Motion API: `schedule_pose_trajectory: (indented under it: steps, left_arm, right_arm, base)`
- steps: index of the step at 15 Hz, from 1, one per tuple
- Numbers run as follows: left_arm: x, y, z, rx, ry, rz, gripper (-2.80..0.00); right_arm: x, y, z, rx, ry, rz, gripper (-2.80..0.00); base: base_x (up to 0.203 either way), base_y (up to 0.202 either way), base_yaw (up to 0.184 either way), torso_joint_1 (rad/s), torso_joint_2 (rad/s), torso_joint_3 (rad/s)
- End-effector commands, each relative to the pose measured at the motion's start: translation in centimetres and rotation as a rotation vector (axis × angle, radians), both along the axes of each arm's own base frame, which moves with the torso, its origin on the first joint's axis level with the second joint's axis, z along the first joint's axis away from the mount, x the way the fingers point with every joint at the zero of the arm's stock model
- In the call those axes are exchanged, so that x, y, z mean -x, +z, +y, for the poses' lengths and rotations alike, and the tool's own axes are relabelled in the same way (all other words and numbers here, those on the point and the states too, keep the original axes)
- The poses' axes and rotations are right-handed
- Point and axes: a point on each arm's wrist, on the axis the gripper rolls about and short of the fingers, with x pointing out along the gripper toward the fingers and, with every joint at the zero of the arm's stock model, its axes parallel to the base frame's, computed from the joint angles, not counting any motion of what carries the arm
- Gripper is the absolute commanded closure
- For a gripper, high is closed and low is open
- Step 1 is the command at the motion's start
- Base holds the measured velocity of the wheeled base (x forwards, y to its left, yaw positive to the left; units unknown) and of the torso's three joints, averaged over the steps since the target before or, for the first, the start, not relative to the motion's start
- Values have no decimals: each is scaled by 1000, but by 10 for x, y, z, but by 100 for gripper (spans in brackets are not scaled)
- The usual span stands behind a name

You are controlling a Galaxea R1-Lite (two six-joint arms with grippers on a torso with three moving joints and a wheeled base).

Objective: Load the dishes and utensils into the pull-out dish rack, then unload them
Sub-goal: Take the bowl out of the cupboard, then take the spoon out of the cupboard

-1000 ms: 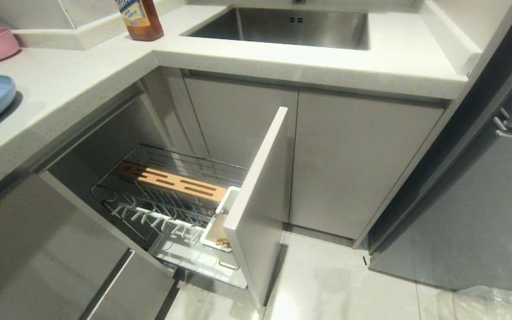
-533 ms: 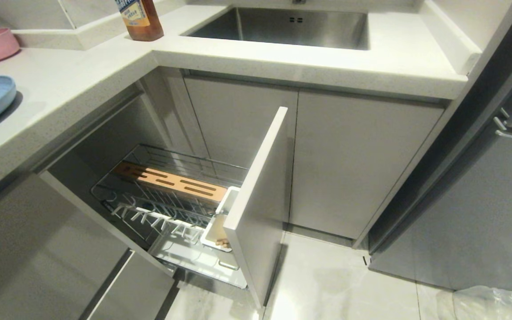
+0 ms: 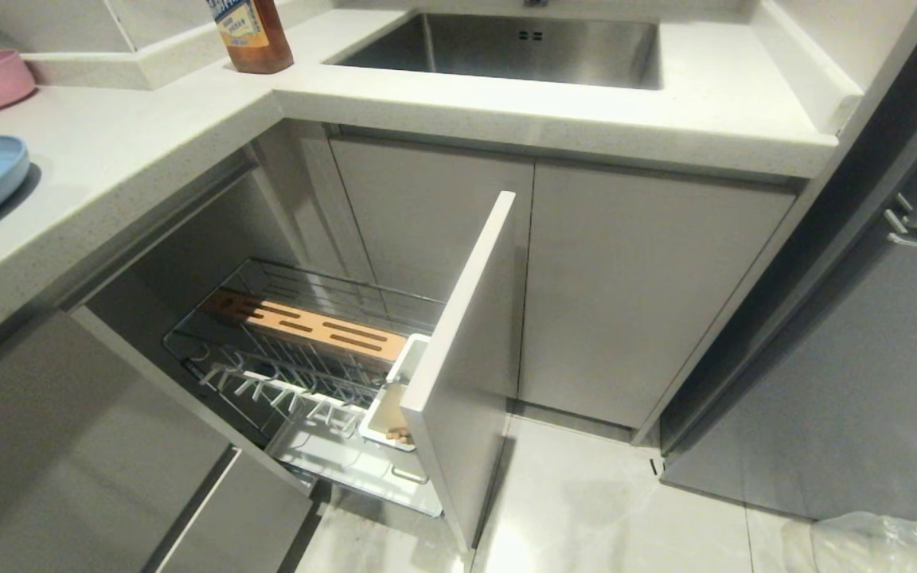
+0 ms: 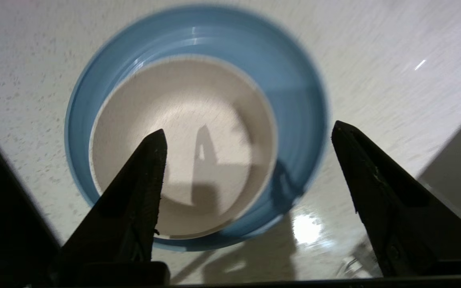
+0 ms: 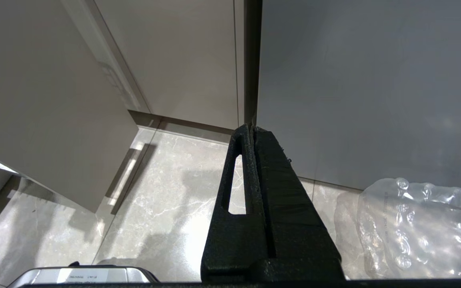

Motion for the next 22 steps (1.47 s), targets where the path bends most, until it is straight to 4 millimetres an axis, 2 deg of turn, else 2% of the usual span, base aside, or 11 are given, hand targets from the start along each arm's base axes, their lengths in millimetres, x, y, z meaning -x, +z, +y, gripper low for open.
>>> schedule_pose_trajectory:
  steps: [1, 4, 5, 9, 13, 15, 18, 20, 22]
  left_arm:
    - [16, 12, -10, 33, 0, -101, -280]
    - [41, 30, -32, 132, -55, -305, -280]
    - [48, 30, -40, 149, -98, -327, 0]
    - [70, 27, -70, 211, -288, -406, 0]
    - [73, 19, -94, 307, -476, -400, 0]
    - [63, 11, -108, 356, -541, -349, 0]
    - [38, -12, -134, 403, -589, -229, 0]
    - [20, -33, -164, 434, -622, -129, 0]
    - [-2, -66, -200, 428, -580, -8, 0]
  right_arm:
    - [0, 0, 0, 0, 0, 1, 0]
    - [0, 0, 0, 0, 0, 1, 0]
    - [0, 0, 0, 0, 0, 1, 0]
    - [0, 0, 0, 0, 0, 1, 0]
    - [0, 0, 0, 0, 0, 1, 0]
    - [0, 0, 0, 0, 0, 1, 0]
    - [0, 0, 0, 0, 0, 1, 0]
    - [0, 0, 0, 0, 0, 1, 0]
    - [0, 0, 0, 0, 0, 1, 0]
  base:
    - [0, 0, 0, 0, 0, 0]
    - [0, 0, 0, 0, 0, 0]
    - [0, 0, 0, 0, 0, 0]
    - [0, 0, 0, 0, 0, 0]
    - [0, 0, 0, 0, 0, 0]
    - [0, 0, 0, 0, 0, 0]
    - [0, 0, 0, 0, 0, 0]
    - [0, 0, 0, 0, 0, 0]
    - [0, 0, 0, 0, 0, 0]
